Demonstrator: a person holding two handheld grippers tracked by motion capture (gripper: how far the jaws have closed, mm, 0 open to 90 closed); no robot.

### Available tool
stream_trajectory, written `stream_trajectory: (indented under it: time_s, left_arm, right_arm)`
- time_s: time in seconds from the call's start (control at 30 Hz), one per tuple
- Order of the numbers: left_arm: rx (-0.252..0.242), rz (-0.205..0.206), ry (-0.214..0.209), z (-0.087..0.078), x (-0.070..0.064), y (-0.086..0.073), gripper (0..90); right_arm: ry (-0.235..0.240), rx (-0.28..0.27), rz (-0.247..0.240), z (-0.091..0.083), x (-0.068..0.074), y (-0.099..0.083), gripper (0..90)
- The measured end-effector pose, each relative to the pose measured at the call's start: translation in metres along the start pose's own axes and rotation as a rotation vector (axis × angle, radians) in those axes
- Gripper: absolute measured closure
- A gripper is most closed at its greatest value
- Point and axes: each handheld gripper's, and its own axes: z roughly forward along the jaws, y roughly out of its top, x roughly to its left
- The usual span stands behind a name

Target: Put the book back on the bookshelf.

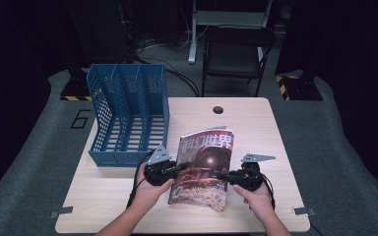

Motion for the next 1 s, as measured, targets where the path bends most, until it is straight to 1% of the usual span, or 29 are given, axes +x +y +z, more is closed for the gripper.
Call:
stream_trajectory:
  time_s: [0.03,0.07,0.13,0.17,0.23,0.3,0.33,0.37,0.4,0.47,0.5,0.53,0.57,0.6,0.63,0.67,0.7,0.73,0.77,0.83,0.87,0.9,0.97,1.0]
  left_arm:
    - [0.003,0.007,-0.003,-0.001,0.001,0.001,83.7]
    - [-0.003,-0.008,-0.004,-0.002,0.000,0.001,83.7]
    - [0.001,0.010,-0.011,-0.004,0.001,0.002,83.7]
    - [-0.012,0.000,-0.008,-0.004,0.001,0.002,83.7]
    - [-0.016,0.005,-0.011,-0.005,0.001,0.004,83.7]
    - [-0.031,0.003,-0.005,-0.006,0.000,0.005,83.7]
    - [-0.037,0.008,-0.001,-0.006,-0.001,0.006,83.7]
    - [-0.040,0.025,-0.001,-0.007,-0.001,0.007,83.8]
    - [-0.046,0.019,-0.001,-0.007,-0.002,0.007,83.7]
    - [-0.055,0.034,0.005,-0.009,-0.004,0.009,83.7]
    - [-0.046,0.040,0.001,-0.010,-0.004,0.010,83.7]
    - [-0.058,0.060,0.011,-0.010,-0.004,0.011,83.7]
    - [-0.059,0.059,0.013,-0.010,-0.004,0.011,83.8]
    - [-0.055,0.071,0.014,-0.010,-0.004,0.011,83.8]
    - [-0.052,0.072,0.014,-0.010,-0.005,0.010,83.8]
    - [-0.055,0.062,0.014,-0.009,-0.006,0.010,83.7]
    - [-0.045,0.074,0.014,-0.009,-0.006,0.010,83.7]
    - [-0.045,0.082,0.020,-0.008,-0.007,0.009,83.7]
    - [-0.042,0.104,0.026,-0.008,-0.008,0.009,83.7]
    - [-0.041,0.100,0.021,-0.007,-0.010,0.008,83.7]
    - [-0.024,0.110,0.006,-0.008,-0.010,0.009,83.7]
    - [-0.023,0.110,0.001,-0.007,-0.010,0.009,83.7]
    - [-0.021,0.114,0.003,-0.006,-0.011,0.008,83.7]
    - [-0.013,0.116,-0.005,-0.007,-0.011,0.008,83.7]
  right_arm:
    - [0.003,-0.001,-0.008,0.000,0.001,0.001,84.6]
    - [0.000,0.001,-0.010,-0.001,0.003,0.002,84.9]
    - [-0.019,0.000,-0.045,-0.001,0.007,0.004,85.0]
    - [-0.030,-0.004,-0.065,-0.001,0.009,0.004,85.3]
    - [-0.044,-0.015,-0.077,-0.002,0.013,0.006,86.0]
    - [-0.066,-0.032,-0.087,-0.003,0.015,0.007,86.3]
    - [-0.078,-0.039,-0.095,-0.003,0.016,0.008,86.4]
    - [-0.088,-0.050,-0.092,-0.003,0.018,0.009,86.4]
    - [-0.101,-0.059,-0.107,-0.002,0.019,0.010,86.4]
    - [-0.131,-0.086,-0.128,-0.002,0.022,0.011,86.5]
    - [-0.144,-0.098,-0.134,-0.002,0.023,0.012,86.5]
    - [-0.149,-0.107,-0.139,-0.001,0.024,0.013,86.5]
    - [-0.160,-0.117,-0.135,-0.001,0.025,0.013,86.6]
    - [-0.165,-0.120,-0.136,0.000,0.025,0.013,86.6]
    - [-0.173,-0.128,-0.140,0.001,0.026,0.013,86.6]
    - [-0.182,-0.136,-0.136,0.002,0.027,0.013,86.6]
    - [-0.186,-0.140,-0.128,0.002,0.028,0.013,86.6]
    - [-0.191,-0.145,-0.133,0.002,0.027,0.013,86.6]
    - [-0.190,-0.149,-0.128,0.002,0.027,0.013,86.6]
    - [-0.201,-0.157,-0.125,0.002,0.027,0.013,86.6]
    - [-0.206,-0.164,-0.120,0.002,0.027,0.013,86.6]
    - [-0.208,-0.172,-0.110,0.002,0.027,0.012,86.6]
    - [-0.212,-0.176,-0.112,0.002,0.026,0.012,86.6]
    - [-0.217,-0.177,-0.117,0.002,0.026,0.011,86.6]
